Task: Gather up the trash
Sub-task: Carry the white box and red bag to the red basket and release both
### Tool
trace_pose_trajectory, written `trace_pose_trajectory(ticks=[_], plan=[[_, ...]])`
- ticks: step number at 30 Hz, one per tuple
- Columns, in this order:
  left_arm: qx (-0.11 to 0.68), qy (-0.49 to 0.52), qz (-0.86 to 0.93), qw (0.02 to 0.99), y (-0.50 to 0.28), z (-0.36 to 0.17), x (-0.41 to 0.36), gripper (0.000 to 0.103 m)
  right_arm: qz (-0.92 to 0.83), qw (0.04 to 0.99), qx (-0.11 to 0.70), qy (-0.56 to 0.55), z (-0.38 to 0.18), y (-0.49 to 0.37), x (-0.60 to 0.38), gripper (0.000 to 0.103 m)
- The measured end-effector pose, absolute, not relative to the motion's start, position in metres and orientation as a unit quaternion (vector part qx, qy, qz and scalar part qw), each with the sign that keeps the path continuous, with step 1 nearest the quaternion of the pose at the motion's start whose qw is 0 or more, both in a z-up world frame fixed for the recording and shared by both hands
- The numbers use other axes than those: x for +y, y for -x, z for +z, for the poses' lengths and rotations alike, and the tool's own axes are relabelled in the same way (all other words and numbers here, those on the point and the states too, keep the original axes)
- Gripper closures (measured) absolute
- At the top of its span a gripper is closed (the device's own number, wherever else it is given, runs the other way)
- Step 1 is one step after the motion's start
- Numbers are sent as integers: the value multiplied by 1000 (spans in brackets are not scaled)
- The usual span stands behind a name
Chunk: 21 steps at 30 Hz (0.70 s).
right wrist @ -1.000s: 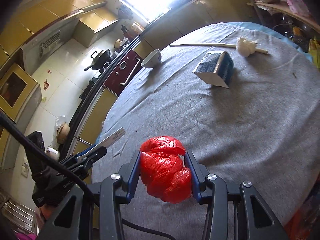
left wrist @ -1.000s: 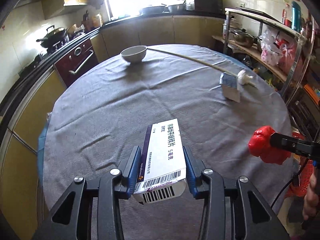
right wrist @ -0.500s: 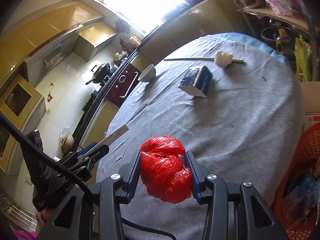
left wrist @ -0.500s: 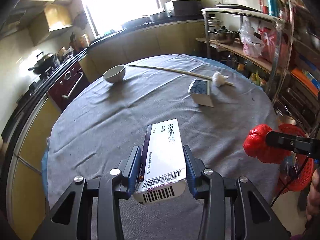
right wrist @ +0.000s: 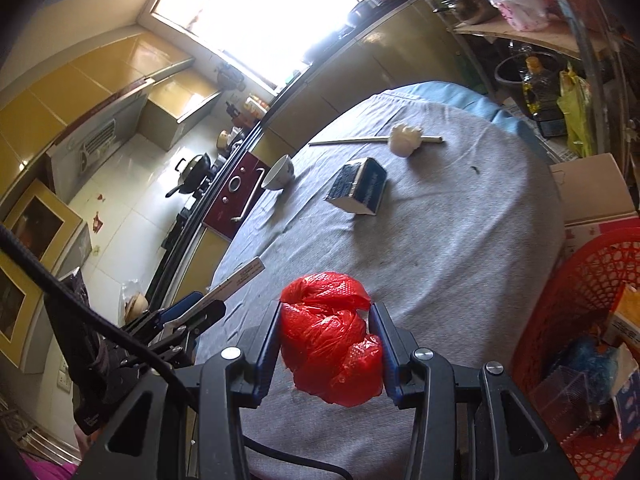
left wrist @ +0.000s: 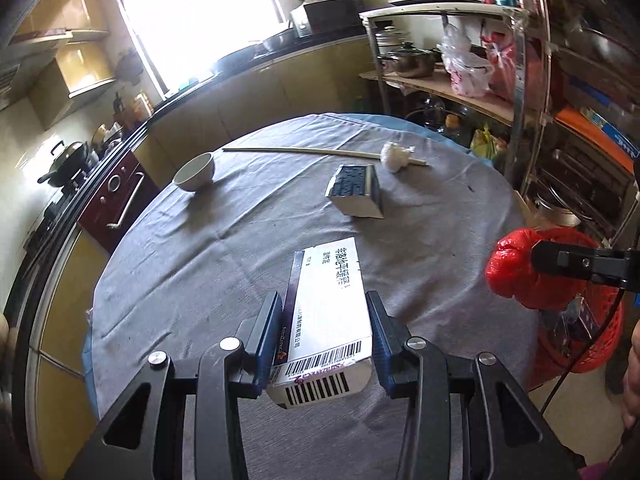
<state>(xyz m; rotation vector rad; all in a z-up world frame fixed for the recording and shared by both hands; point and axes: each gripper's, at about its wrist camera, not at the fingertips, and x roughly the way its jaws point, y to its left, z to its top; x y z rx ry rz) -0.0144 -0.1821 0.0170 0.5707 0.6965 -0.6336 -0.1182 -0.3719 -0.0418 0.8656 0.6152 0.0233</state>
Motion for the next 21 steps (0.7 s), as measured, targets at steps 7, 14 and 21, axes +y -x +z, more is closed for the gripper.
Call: trace_pose_trajectory(ticks=[7,14,21], plan=[[323,-291,-325,840,31,16,-204,60,-13,859,283,-427,-44,137,-391,57],[313,-306,-344,830,45,16,-222,60,-37,856,276,-435,-45,156,-407,57],[310,-320,-363,818,59,14,-239,60,-61,853,268,-444,-48,178,-423,57]])
